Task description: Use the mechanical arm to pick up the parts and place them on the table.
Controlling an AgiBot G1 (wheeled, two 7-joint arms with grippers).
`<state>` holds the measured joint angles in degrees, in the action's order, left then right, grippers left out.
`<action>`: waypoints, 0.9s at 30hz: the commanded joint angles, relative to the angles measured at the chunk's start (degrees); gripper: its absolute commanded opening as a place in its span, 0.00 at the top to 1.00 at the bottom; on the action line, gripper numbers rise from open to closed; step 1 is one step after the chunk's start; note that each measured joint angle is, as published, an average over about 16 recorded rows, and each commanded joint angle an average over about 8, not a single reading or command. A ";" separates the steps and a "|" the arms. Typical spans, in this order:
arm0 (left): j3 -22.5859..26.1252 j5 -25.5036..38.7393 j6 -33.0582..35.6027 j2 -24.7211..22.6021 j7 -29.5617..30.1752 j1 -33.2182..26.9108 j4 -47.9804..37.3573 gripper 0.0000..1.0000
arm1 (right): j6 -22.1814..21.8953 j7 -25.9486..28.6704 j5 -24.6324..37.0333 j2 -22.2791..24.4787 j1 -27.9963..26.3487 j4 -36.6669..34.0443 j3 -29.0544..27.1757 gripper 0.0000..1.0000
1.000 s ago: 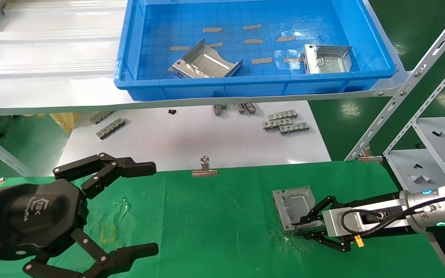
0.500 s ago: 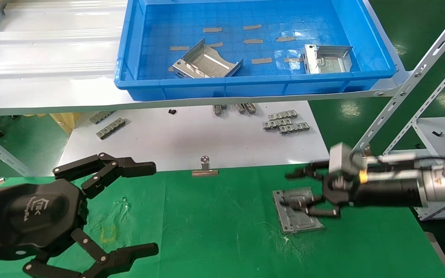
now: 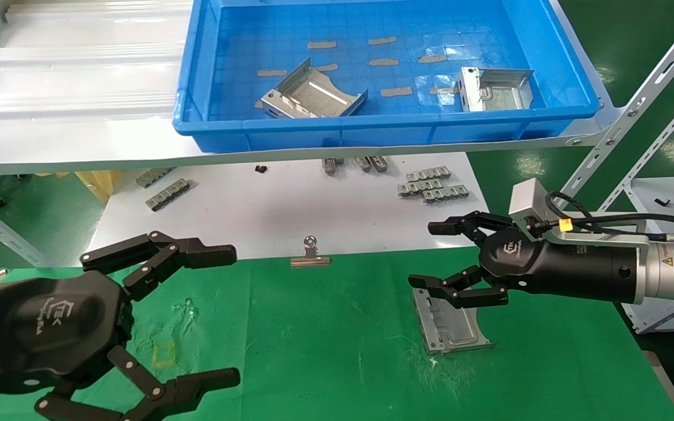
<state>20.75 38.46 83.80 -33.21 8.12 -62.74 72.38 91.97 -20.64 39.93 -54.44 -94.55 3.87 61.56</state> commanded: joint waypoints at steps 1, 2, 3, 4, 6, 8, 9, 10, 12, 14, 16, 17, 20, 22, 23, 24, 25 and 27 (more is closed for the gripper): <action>0.00 0.00 0.00 0.00 0.00 0.00 0.00 0.00 | -0.08 -0.53 0.39 -0.12 -0.23 -0.26 0.32 0.00; 0.00 0.00 0.00 0.00 0.00 0.00 0.00 0.00 | -0.12 -0.56 0.50 -0.11 -0.21 -0.15 0.28 0.00; 0.00 0.00 0.00 0.00 0.00 0.00 0.00 0.00 | -0.17 -0.51 0.59 -0.05 -0.11 0.11 0.14 0.00; 0.00 0.00 0.00 0.00 0.00 0.00 0.00 0.00 | -0.23 -0.38 0.66 0.05 0.06 0.50 -0.10 0.00; 0.00 0.00 0.00 0.00 0.00 0.00 0.00 0.00 | -0.33 0.19 0.64 0.42 0.69 1.78 -0.98 0.00; 0.00 0.00 0.00 0.00 0.00 0.00 -0.01 0.00 | -0.49 1.00 0.67 0.91 1.53 3.54 -2.13 0.00; 0.00 0.00 0.00 0.00 0.00 0.00 -0.01 0.00 | -0.58 1.48 0.69 1.21 2.03 4.59 -2.82 0.00; 0.01 0.00 0.00 0.00 0.00 0.00 -0.01 0.00 | -0.68 2.01 0.71 1.53 2.57 5.73 -3.57 0.00; 0.01 0.00 0.00 0.00 -0.01 0.00 -0.01 0.00 | -0.88 3.08 0.76 2.18 3.68 8.06 -5.09 0.00; 0.01 0.00 0.00 0.00 -0.01 0.00 -0.01 0.00 | -1.09 4.14 0.80 2.83 4.78 10.38 -6.62 0.00; 0.01 0.00 0.00 0.00 -0.01 -0.01 -0.01 0.00 | -1.29 5.23 0.84 3.49 5.91 12.76 -8.18 0.00; 0.01 0.00 0.00 0.00 -0.01 -0.01 -0.01 0.00 | -1.39 5.76 0.87 3.81 6.45 13.90 -8.93 0.00; 0.01 0.00 0.00 0.00 -0.01 -0.01 -0.01 0.00 | -1.70 7.40 0.93 4.81 8.15 17.46 -11.26 0.00; 0.01 -0.01 0.00 0.00 -0.01 -0.01 -0.01 0.00 | -1.91 8.48 0.98 5.47 9.28 19.83 -12.82 0.00; 0.01 -0.01 0.00 0.00 -0.01 -0.01 -0.01 0.00 | -2.02 9.03 1.00 5.80 9.84 21.02 -13.60 0.00; 0.01 -0.01 0.00 0.00 -0.01 -0.01 -0.01 0.00 | -2.12 9.58 1.02 6.14 10.41 22.21 -14.38 0.00; 0.02 -0.01 0.00 0.00 -0.01 -0.01 -0.01 0.00 | -2.22 10.12 1.05 6.47 10.97 23.39 -15.16 0.00; 0.02 -0.01 0.00 0.00 -0.01 -0.01 -0.01 0.00 | -2.43 11.21 1.09 7.13 12.09 25.76 -16.71 0.00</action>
<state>20.76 38.45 83.80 -33.21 8.11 -62.75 72.37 89.54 -9.45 41.02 -47.32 -82.48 29.59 44.88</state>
